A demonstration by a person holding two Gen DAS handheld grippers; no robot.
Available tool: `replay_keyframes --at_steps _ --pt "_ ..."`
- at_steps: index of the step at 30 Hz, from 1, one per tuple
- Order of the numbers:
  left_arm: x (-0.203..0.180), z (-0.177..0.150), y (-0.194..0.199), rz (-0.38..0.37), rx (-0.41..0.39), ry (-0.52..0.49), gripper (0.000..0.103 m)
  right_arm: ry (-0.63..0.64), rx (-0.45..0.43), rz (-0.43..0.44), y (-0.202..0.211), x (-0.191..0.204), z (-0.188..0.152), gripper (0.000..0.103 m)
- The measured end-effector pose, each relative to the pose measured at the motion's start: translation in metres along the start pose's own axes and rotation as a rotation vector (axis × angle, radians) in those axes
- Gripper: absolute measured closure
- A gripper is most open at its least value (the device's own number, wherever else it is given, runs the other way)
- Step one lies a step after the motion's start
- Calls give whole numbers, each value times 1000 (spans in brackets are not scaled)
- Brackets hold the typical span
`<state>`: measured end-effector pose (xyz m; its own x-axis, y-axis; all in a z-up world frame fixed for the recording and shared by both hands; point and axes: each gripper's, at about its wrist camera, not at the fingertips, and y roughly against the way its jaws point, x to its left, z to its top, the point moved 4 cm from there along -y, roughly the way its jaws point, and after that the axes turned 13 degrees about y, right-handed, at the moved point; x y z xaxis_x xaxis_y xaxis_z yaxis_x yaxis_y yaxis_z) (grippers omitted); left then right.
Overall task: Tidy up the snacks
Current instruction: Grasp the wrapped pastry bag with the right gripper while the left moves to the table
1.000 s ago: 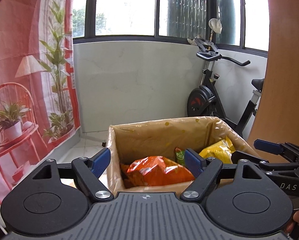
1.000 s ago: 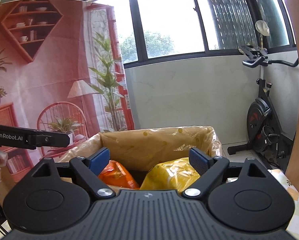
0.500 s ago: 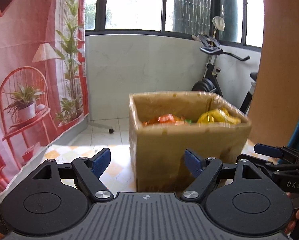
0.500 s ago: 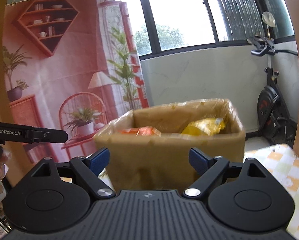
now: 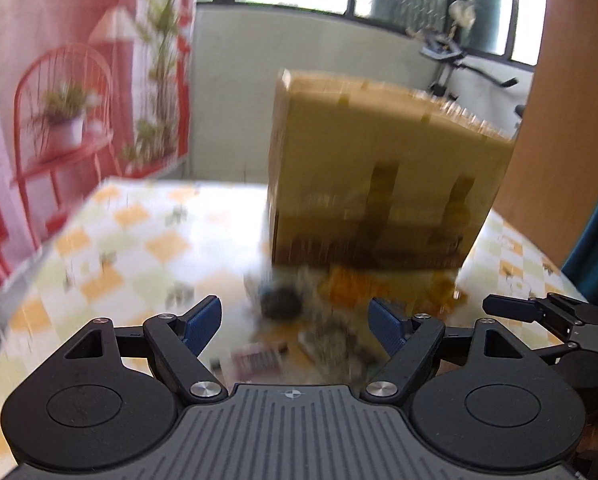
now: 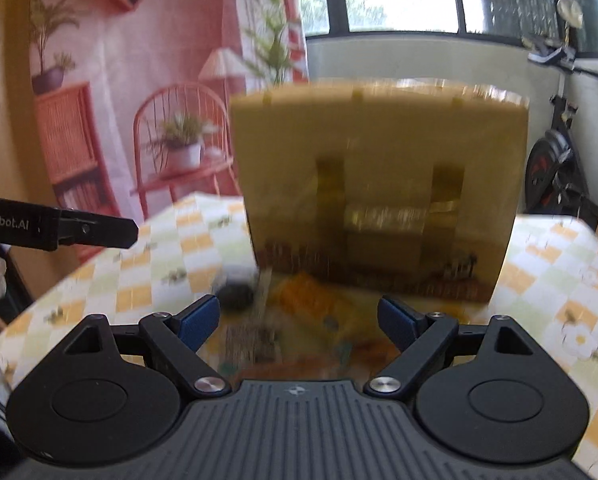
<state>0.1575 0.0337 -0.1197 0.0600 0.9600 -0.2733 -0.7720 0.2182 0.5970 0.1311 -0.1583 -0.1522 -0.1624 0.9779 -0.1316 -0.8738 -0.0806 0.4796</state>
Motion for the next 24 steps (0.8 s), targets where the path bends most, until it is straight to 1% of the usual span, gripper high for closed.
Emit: replay_keyframes --at_steps 2,5,7,9,12,18,24 --pt "5 -13 -5 7 38 31 22 12 45 9 -7 4 -11 14" --pt "13 -28 -9 1 84 71 22 64 120 7 -19 10 -24 14" --pt "18 -35 -11 1 101 95 23 99 148 11 -24 18 -34 14" --pt "21 -38 -12 -3 114 110 23 137 166 5 -27 24 -43 11" --pt "18 -48 -16 -4 134 111 24 185 155 -18 -29 31 -51 10" --pt "14 -58 -24 -14 176 107 24 134 149 -14 -30 25 -56 10" --pt "16 -63 -28 -16 206 130 25 114 149 -16 -30 22 -58 8"
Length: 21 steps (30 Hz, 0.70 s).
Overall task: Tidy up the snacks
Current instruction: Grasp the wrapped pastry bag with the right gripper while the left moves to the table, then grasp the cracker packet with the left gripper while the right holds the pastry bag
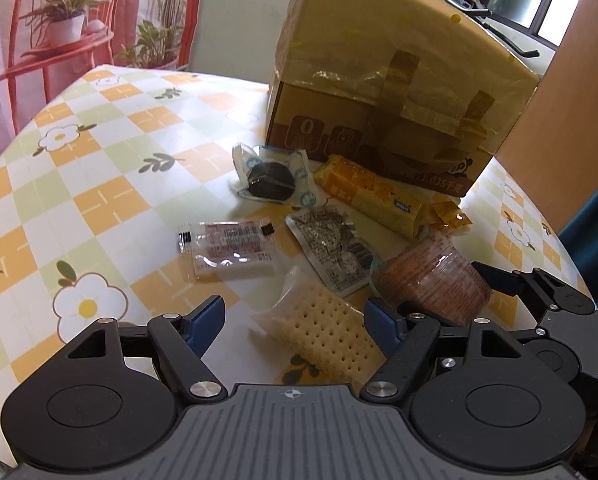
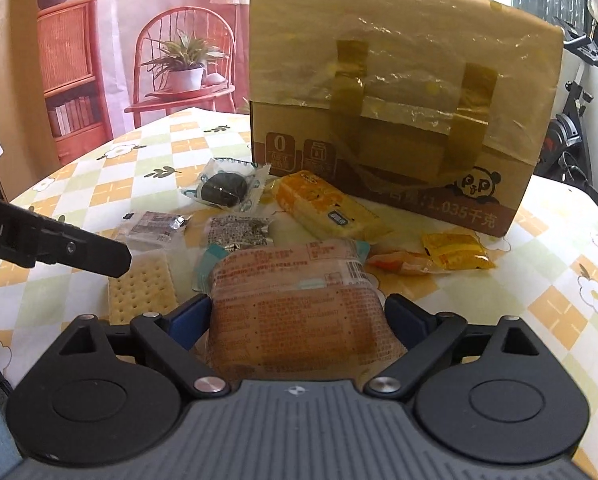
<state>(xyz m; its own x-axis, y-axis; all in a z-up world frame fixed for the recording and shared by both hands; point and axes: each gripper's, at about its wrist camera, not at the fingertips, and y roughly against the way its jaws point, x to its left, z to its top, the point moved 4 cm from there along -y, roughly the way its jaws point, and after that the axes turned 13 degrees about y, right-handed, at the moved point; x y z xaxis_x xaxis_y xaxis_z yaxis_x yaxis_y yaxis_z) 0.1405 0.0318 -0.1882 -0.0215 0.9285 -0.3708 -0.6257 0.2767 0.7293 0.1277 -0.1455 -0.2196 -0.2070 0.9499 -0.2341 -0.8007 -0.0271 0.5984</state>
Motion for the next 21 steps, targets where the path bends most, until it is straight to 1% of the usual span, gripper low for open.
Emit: replay_keyframes --at_steps 2,4,5,6,8,10,11,13,16,18,19,20,21 --pt "1 -1 -2 -1 10 11 25 -14 -9 7 0 -1 -2 9" --pt "2 -2 -4 -3 20 19 26 -24 -18 17 1 -3 -3 15" --pt "2 -2 -5 -6 24 22 27 -29 -22 21 2 -4 -4 19" --pt "2 -3 -5 -10 29 23 28 -34 -27 30 3 -5 -4 22" --pt "2 -4 -6 -18 40 21 35 -39 -32 33 4 -5 -4 25" --pt "2 -5 -7 -24 51 21 37 -42 -33 19 6 -6 -4 25" --pt "2 -6 -8 -29 59 24 42 -50 -32 11 7 -7 -5 25" --pt "2 -7 -10 -35 75 30 46 -70 -31 7 8 -9 -6 25" --pt "1 -10 -13 -45 97 38 50 -74 -25 -8 10 -12 -7 25" --pt "-1 -11 -14 -47 106 34 51 -78 -22 -16 11 -14 -8 25" --pt "-2 -12 -15 -44 110 28 52 -82 -21 -21 11 -15 -8 25" --pt "-3 -12 -16 -41 114 22 57 -86 -19 -25 12 -17 -9 25" --pt "-3 -11 -18 -43 117 22 57 -91 -19 -27 12 -18 -10 25"
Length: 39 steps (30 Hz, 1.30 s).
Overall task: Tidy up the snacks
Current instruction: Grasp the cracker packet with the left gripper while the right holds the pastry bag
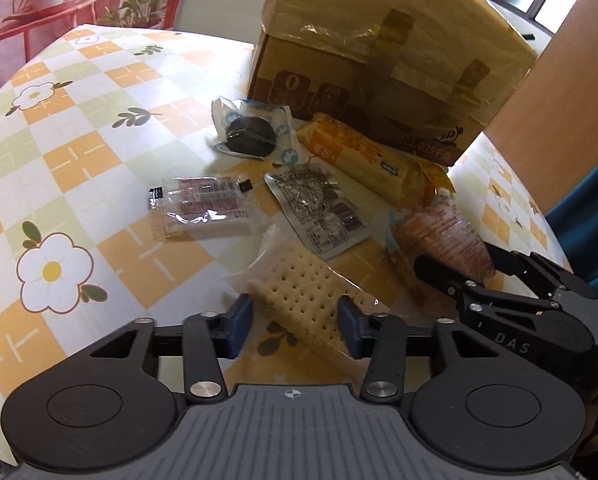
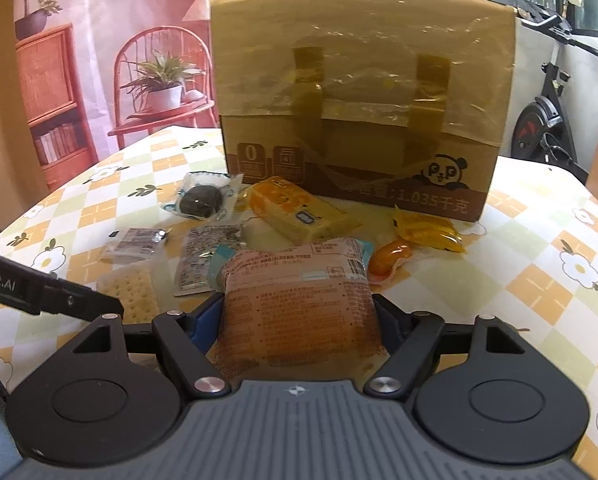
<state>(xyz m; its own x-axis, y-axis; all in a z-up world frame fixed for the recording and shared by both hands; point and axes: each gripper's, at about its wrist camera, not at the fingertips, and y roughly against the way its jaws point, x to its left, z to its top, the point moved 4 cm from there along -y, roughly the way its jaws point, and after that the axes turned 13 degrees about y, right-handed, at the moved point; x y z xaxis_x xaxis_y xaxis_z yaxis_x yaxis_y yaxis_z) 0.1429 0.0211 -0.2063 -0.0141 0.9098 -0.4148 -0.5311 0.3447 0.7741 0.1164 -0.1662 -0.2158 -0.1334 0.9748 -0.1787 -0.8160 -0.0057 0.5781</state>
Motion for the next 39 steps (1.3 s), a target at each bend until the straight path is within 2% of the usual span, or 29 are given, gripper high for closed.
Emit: replay_keyframes --at_steps 5,11,16,18,19,20,22,24,29,32,39 --pt "7 11 -5 -14 -9 36 65 -9 0 -4 1 -3 -2 25" --pt "8 29 -14 5 -32 36 65 -11 -2 -4 1 -3 -2 25" --pt "0 45 -26 49 -67 1 65 -13 -5 -6 1 -3 -2 25" --pt "-2 49 -28 67 -69 24 64 -18 -8 -9 1 -4 -3 25" --pt "-1 50 -29 76 -62 53 60 -23 -9 -13 2 -6 -3 25" --pt "0 50 -30 83 -50 88 49 -30 -12 -16 2 -7 -4 25" --pt "0 49 -34 82 -35 131 42 -43 -15 -17 3 -10 -5 25" --pt "-5 48 -38 90 -34 121 42 -44 -17 -18 3 -10 -5 25" --pt "-25 41 -44 146 -80 -3 41 -43 -20 -17 3 -10 -6 25" --pt "-29 37 -44 163 -98 -43 40 -43 -21 -15 4 -11 -6 25" --pt "-8 30 -33 141 -77 -20 38 -52 -24 -9 4 -13 -7 25"
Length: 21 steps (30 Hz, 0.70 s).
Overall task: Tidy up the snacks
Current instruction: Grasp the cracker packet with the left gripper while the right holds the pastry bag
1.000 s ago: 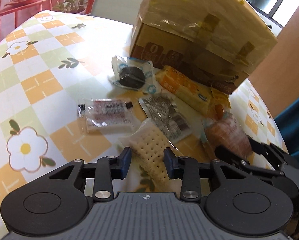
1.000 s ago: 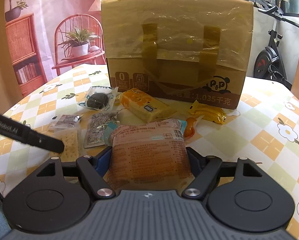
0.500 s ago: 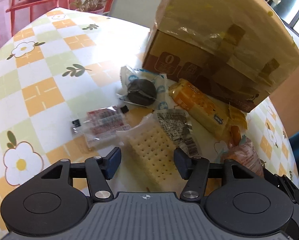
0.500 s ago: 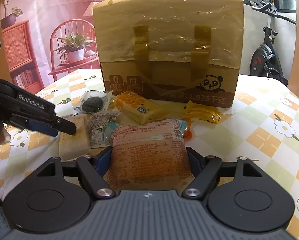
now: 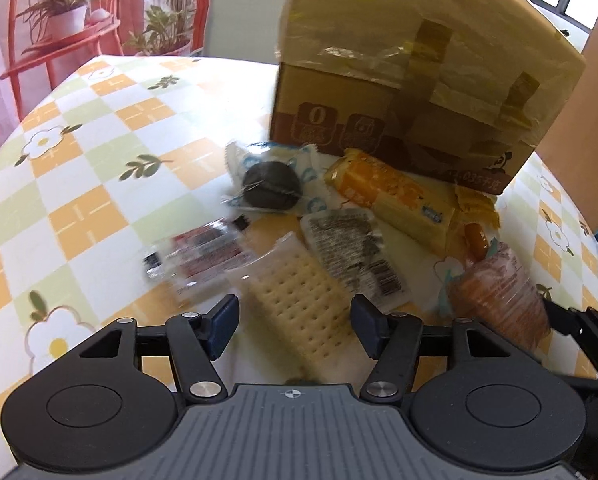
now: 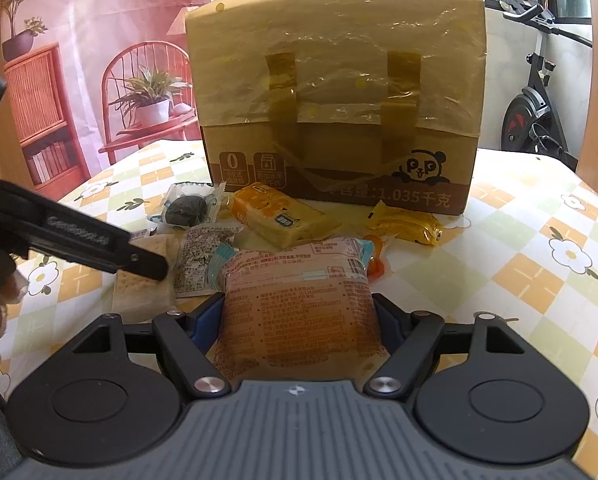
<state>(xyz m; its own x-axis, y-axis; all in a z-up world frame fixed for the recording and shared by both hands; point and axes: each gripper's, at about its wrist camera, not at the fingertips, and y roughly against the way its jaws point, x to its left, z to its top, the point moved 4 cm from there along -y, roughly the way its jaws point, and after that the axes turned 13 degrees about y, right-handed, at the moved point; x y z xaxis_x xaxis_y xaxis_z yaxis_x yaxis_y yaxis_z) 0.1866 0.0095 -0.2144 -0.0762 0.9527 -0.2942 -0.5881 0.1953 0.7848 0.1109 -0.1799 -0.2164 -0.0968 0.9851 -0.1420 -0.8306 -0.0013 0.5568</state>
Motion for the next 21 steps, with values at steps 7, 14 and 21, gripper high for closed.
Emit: replay_keyframes --at_steps 7,14,21 --pt "23 0 10 -2 27 53 39 4 2 -3 0 1 0 25" --pt "10 0 13 -86 27 68 56 9 6 -6 -2 1 0 25" --pt "5 16 -9 -67 -7 47 67 9 3 -3 -1 0 -1 25"
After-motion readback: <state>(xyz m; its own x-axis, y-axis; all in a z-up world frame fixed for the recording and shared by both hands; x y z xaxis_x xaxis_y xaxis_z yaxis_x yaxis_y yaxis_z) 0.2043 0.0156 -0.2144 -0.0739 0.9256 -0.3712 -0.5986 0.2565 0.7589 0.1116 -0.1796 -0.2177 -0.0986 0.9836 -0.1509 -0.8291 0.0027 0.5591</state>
